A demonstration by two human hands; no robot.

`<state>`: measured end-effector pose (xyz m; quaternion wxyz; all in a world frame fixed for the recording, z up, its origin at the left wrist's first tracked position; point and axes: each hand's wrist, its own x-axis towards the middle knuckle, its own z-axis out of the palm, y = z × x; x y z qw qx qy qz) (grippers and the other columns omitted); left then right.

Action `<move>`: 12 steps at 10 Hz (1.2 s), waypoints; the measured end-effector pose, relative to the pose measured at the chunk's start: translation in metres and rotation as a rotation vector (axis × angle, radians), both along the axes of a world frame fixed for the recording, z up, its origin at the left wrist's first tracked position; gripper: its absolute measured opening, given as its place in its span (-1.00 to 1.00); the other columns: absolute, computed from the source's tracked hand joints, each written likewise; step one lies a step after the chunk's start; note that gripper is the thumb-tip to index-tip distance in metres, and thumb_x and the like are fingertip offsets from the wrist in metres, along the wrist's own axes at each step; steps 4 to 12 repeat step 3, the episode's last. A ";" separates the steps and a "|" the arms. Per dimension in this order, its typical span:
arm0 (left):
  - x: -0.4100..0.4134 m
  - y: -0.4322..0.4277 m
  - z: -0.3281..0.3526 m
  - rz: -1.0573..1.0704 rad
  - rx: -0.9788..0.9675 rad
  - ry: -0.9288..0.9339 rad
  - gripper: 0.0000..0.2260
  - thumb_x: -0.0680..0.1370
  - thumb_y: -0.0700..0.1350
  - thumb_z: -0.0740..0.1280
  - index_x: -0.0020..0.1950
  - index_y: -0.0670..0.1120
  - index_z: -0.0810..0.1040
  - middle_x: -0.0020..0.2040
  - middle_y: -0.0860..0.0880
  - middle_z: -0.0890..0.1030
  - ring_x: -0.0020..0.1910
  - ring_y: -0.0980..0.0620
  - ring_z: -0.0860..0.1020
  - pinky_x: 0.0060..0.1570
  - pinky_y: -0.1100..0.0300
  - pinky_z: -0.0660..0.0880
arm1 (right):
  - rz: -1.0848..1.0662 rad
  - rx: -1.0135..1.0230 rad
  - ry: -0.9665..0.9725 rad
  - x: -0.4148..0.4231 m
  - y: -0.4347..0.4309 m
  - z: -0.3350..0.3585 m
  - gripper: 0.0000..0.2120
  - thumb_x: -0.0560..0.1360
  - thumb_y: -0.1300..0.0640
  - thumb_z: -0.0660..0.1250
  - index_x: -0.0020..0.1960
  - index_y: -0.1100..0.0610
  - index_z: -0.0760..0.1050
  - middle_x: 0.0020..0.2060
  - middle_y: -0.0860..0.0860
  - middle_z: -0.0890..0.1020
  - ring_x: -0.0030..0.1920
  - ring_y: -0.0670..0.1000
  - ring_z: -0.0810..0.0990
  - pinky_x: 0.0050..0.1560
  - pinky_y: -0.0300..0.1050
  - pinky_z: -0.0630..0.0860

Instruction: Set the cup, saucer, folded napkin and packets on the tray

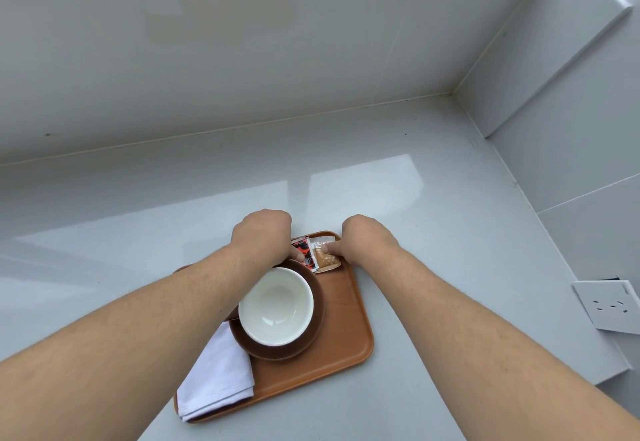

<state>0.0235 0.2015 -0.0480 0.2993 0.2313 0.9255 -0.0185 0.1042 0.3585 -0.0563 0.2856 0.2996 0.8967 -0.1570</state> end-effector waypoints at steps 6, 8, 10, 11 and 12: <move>0.005 -0.012 0.012 -0.066 0.201 0.104 -0.71 0.55 0.23 0.38 -0.10 0.01 0.53 -0.13 0.02 0.61 -0.09 -0.06 0.56 -0.19 0.09 0.48 | 0.275 0.197 0.327 0.018 -0.017 0.019 -0.69 0.57 -0.19 0.28 -0.12 0.06 0.45 -0.21 -0.02 0.51 -0.09 0.08 0.57 -0.27 -0.07 0.39; 0.005 -0.012 0.012 -0.066 0.201 0.104 -0.71 0.55 0.23 0.38 -0.10 0.01 0.53 -0.13 0.02 0.61 -0.09 -0.06 0.56 -0.19 0.09 0.48 | 0.275 0.197 0.327 0.018 -0.017 0.019 -0.69 0.57 -0.19 0.28 -0.12 0.06 0.45 -0.21 -0.02 0.51 -0.09 0.08 0.57 -0.27 -0.07 0.39; 0.005 -0.012 0.012 -0.066 0.201 0.104 -0.71 0.55 0.23 0.38 -0.10 0.01 0.53 -0.13 0.02 0.61 -0.09 -0.06 0.56 -0.19 0.09 0.48 | 0.275 0.197 0.327 0.018 -0.017 0.019 -0.69 0.57 -0.19 0.28 -0.12 0.06 0.45 -0.21 -0.02 0.51 -0.09 0.08 0.57 -0.27 -0.07 0.39; 0.005 -0.012 0.012 -0.066 0.201 0.104 -0.71 0.55 0.23 0.38 -0.10 0.01 0.53 -0.13 0.02 0.61 -0.09 -0.06 0.56 -0.19 0.09 0.48 | 0.275 0.197 0.327 0.018 -0.017 0.019 -0.69 0.57 -0.19 0.28 -0.12 0.06 0.45 -0.21 -0.02 0.51 -0.09 0.08 0.57 -0.27 -0.07 0.39; 0.005 -0.012 0.012 -0.066 0.201 0.104 -0.71 0.55 0.23 0.38 -0.10 0.01 0.53 -0.13 0.02 0.61 -0.09 -0.06 0.56 -0.19 0.09 0.48 | 0.275 0.197 0.327 0.018 -0.017 0.019 -0.69 0.57 -0.19 0.28 -0.12 0.06 0.45 -0.21 -0.02 0.51 -0.09 0.08 0.57 -0.27 -0.07 0.39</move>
